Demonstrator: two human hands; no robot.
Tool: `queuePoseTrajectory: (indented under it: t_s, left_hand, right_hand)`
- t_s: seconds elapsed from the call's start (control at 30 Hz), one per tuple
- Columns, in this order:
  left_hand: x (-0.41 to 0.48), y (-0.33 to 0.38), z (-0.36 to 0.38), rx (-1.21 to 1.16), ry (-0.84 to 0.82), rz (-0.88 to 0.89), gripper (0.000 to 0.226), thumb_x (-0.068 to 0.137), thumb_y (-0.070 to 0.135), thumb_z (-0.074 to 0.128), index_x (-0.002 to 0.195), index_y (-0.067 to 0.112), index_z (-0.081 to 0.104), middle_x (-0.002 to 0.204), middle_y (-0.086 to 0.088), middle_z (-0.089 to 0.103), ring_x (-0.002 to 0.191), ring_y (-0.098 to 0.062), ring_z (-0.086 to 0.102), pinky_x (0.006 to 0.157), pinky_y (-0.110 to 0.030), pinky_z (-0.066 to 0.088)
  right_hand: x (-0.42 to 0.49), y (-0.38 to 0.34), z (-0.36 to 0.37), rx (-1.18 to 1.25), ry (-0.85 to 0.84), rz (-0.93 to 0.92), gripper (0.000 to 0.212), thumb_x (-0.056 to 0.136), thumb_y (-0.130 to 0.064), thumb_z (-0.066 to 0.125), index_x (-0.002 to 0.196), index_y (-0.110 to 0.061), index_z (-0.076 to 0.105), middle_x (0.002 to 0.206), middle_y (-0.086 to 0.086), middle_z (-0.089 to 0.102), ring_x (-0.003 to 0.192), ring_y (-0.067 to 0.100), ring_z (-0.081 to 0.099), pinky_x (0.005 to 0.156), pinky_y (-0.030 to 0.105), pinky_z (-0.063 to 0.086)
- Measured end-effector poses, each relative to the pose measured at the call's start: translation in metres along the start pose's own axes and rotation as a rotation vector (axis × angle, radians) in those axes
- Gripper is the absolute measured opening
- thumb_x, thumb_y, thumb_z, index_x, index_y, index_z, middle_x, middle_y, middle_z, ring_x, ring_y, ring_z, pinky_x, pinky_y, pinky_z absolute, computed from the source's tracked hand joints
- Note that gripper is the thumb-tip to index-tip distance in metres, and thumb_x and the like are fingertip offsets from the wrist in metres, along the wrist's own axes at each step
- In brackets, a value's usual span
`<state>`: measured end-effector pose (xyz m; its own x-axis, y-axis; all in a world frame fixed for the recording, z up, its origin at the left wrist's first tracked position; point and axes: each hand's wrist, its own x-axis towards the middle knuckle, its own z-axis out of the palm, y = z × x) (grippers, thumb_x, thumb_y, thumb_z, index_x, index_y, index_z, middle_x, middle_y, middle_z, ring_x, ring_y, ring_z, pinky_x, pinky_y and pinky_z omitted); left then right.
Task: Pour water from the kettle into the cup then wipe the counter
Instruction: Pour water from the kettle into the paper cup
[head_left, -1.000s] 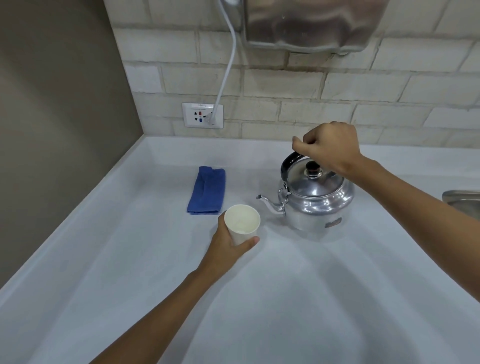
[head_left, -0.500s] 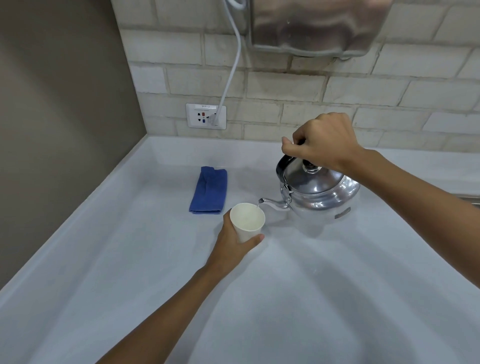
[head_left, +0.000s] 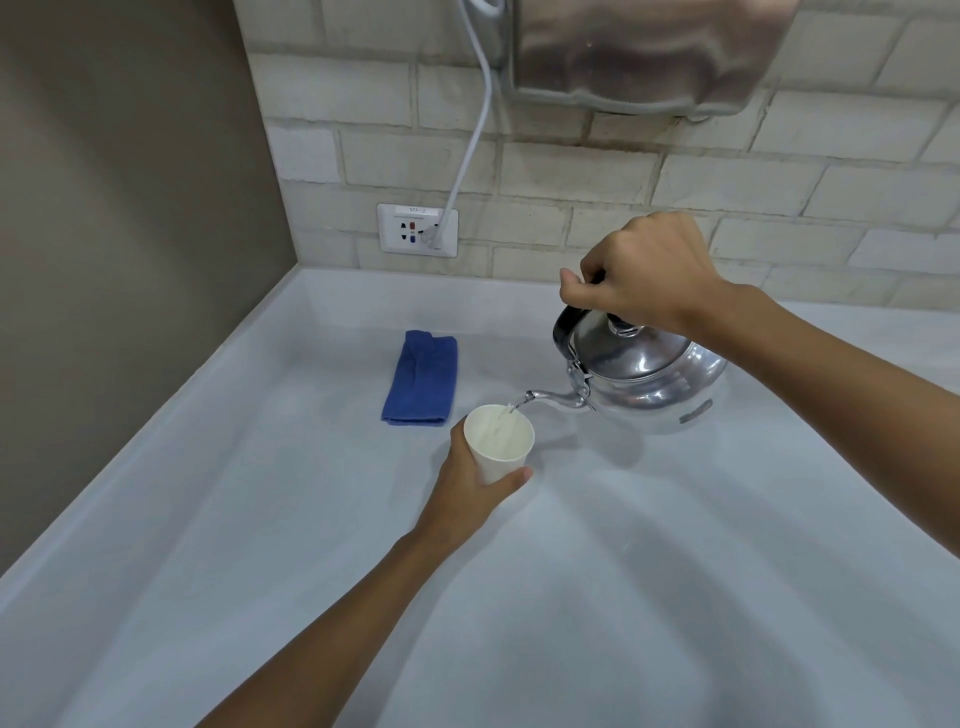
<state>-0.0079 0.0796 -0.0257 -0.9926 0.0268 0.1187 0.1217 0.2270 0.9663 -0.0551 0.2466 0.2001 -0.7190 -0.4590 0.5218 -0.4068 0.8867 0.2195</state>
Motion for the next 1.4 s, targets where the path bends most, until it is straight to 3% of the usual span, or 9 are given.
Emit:
queuePoseTrajectory:
  t_s: [0.33,0.57,0.97,1.4]
  left_hand:
    - [0.001,-0.002,0.0,-0.015,-0.002,0.01,0.08,0.067,0.031,0.079,0.128,0.027,0.028,0.126,0.007,0.042,0.112,-0.009,0.041,0.071,0.01,0.031]
    - [0.001,-0.004,0.0,-0.014,0.001,0.014,0.077,0.066,0.034,0.079,0.121,0.038,0.025,0.123,0.013,0.042,0.109,-0.005,0.041,0.071,0.01,0.03]
    - [0.001,-0.005,-0.001,-0.001,0.0,0.019,0.079,0.067,0.034,0.079,0.126,0.032,0.026,0.126,0.009,0.043,0.111,-0.008,0.041,0.071,0.011,0.029]
    - [0.002,-0.005,0.0,-0.001,0.002,0.027,0.076,0.066,0.032,0.079,0.12,0.036,0.027,0.121,0.013,0.044,0.104,-0.001,0.045,0.073,0.01,0.029]
  right_hand:
    - [0.002,-0.002,-0.007,-0.02,-0.002,-0.04,0.048,0.081,-0.029,0.054,0.04,-0.012,0.036,0.035,0.002,0.021,0.04,0.022,0.022,0.046,0.022,0.012]
    - [0.004,-0.003,-0.013,-0.04,-0.017,-0.062,0.046,0.082,-0.029,0.052,0.041,-0.011,0.039,0.037,0.002,0.019,0.042,0.023,0.022,0.046,0.024,0.012]
    - [0.003,0.0,-0.017,-0.057,-0.04,-0.067,0.045,0.083,-0.028,0.051,0.046,-0.003,0.053,0.036,0.0,0.018,0.043,0.024,0.024,0.047,0.023,0.011]
    - [0.003,0.002,-0.024,-0.093,-0.039,-0.078,0.043,0.082,-0.027,0.05,0.045,-0.011,0.037,0.038,0.003,0.017,0.046,0.026,0.022,0.047,0.024,0.011]
